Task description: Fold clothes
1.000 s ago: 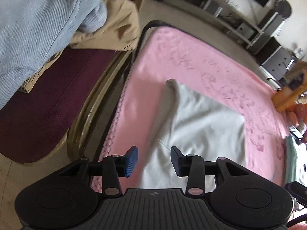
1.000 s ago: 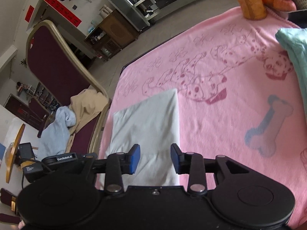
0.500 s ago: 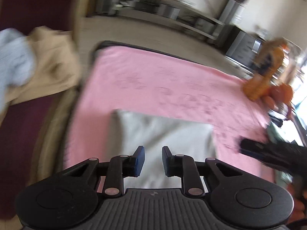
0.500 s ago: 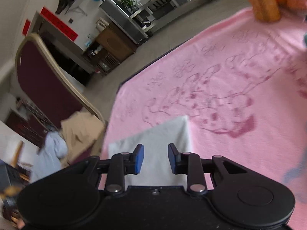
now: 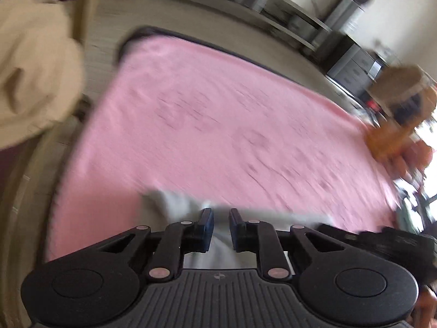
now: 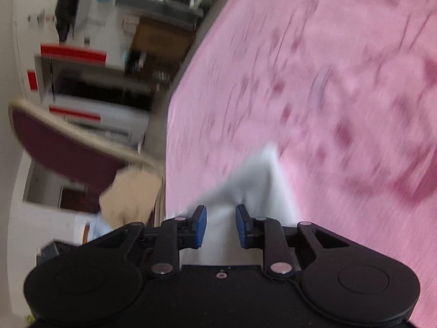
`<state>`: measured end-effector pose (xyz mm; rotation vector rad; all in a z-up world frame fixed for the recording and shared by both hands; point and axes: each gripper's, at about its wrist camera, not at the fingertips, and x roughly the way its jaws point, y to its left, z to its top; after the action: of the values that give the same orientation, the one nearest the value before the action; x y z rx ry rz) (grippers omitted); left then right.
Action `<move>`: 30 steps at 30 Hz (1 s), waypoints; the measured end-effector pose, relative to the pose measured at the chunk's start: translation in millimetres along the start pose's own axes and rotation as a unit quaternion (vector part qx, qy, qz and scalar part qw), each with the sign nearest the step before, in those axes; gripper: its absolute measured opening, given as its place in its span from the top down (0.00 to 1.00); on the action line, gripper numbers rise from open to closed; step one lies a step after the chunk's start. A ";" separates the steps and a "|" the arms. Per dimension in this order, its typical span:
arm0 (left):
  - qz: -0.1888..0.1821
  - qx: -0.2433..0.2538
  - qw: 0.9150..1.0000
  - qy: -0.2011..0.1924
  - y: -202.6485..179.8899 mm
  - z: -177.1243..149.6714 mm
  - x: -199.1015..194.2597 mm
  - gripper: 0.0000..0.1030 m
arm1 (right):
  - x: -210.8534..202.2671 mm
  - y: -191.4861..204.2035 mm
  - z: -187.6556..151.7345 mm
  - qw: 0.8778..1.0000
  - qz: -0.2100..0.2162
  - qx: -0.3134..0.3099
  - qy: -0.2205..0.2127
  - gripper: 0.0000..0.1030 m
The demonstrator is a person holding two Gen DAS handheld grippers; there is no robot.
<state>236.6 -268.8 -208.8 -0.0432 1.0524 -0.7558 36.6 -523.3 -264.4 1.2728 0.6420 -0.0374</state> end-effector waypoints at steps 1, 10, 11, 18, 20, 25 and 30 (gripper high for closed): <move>0.006 -0.010 1.000 -0.006 4.2 2.2 1.3 0.90 | -3.8 -4.1 3.6 1.000 0.002 0.004 -0.018 0.78; 0.160 -0.003 0.986 -0.054 5.9 4.0 -40.1 0.85 | -51.4 -10.9 -4.9 0.989 -0.065 0.022 -0.127 0.76; 0.155 -0.001 0.987 -0.047 7.2 0.0 -48.8 0.84 | -58.6 -5.1 -8.2 0.989 -0.078 0.011 -0.125 0.74; 0.108 -0.022 0.994 0.008 17.7 -47.7 -99.3 0.71 | -115.0 37.5 -49.9 0.987 -0.133 -0.073 -0.049 0.68; 0.102 -0.031 0.994 0.024 22.1 -62.9 -109.7 0.65 | -128.1 47.6 -60.4 0.986 -0.140 -0.085 -0.031 0.65; 0.074 -0.075 0.993 0.061 37.1 -80.7 -113.1 0.56 | -141.3 59.4 -83.1 0.985 -0.141 -0.096 0.006 0.60; 0.065 -0.081 0.991 0.083 39.5 -75.5 -96.0 0.51 | -116.7 38.0 -86.5 0.987 -0.135 -0.083 0.008 0.58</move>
<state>171.9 -159.7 -189.2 -0.0508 1.2604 -0.5625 -82.5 -471.1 -189.4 1.0193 0.8110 -0.1940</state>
